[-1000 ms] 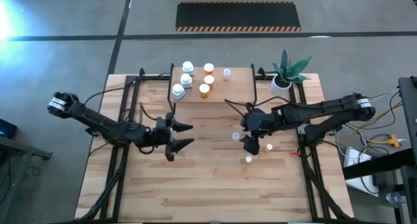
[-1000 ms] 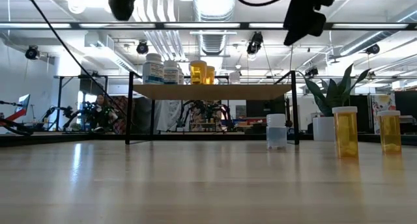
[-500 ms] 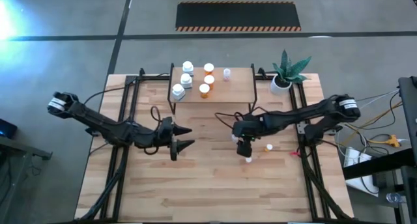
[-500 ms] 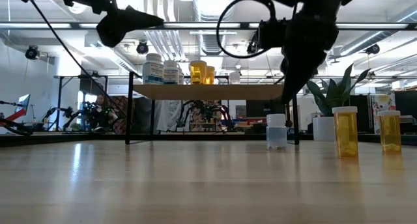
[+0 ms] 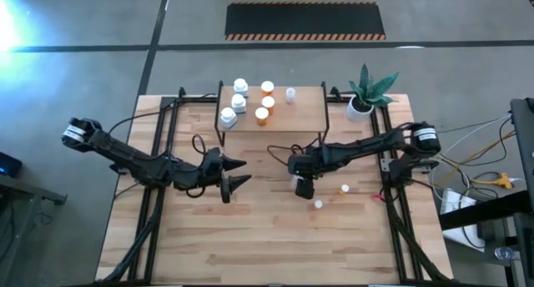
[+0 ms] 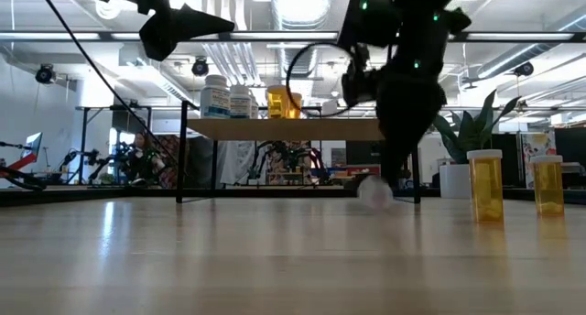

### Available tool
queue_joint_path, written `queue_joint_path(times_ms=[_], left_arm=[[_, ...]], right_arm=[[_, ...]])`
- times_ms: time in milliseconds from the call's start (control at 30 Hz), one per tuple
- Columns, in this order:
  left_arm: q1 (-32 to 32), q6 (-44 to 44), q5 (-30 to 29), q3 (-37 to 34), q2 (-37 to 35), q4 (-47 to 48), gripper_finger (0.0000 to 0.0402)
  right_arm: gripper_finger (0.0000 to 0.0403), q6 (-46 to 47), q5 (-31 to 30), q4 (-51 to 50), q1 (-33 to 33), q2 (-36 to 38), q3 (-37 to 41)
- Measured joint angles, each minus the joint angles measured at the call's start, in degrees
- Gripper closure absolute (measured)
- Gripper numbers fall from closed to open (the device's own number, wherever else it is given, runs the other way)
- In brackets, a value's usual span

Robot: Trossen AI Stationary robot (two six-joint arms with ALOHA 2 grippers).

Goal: Pick and place medicine bottles onto shelf by color
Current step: Put the left transparent pill bottle on the shelf aligned with the other transparent pill bottle

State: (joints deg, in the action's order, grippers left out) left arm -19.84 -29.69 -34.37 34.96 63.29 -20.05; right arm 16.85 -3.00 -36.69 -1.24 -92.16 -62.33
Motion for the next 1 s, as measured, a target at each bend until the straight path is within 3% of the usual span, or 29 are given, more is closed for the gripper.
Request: queue_joint_path(times_ms=[267,533,633,1000], left_arm=[[0.00,0.00,0.02,-0.07,0.02,0.04,0.0147],[0.00,0.00,0.09,-0.17,0.21,0.06,0.0147],[0.00,-0.02,0.17,-0.20,0.24,0.01,0.0147],[0.00,-0.09,0.17,-0.20,0.24,0.07,0.0147]], right_arm=[[0.0177,-1.70,2.22,0.24,0.78,-2.46,-0.20],[0.0177,-24.14,3.53,1.02,0.85,0.18,-0.31],[0.0177,-28.58,6.29,1.09,1.02,-0.17,-0.02],[0.0180,-21.38,7.54,5.95,1.04,-5.26,1.33]])
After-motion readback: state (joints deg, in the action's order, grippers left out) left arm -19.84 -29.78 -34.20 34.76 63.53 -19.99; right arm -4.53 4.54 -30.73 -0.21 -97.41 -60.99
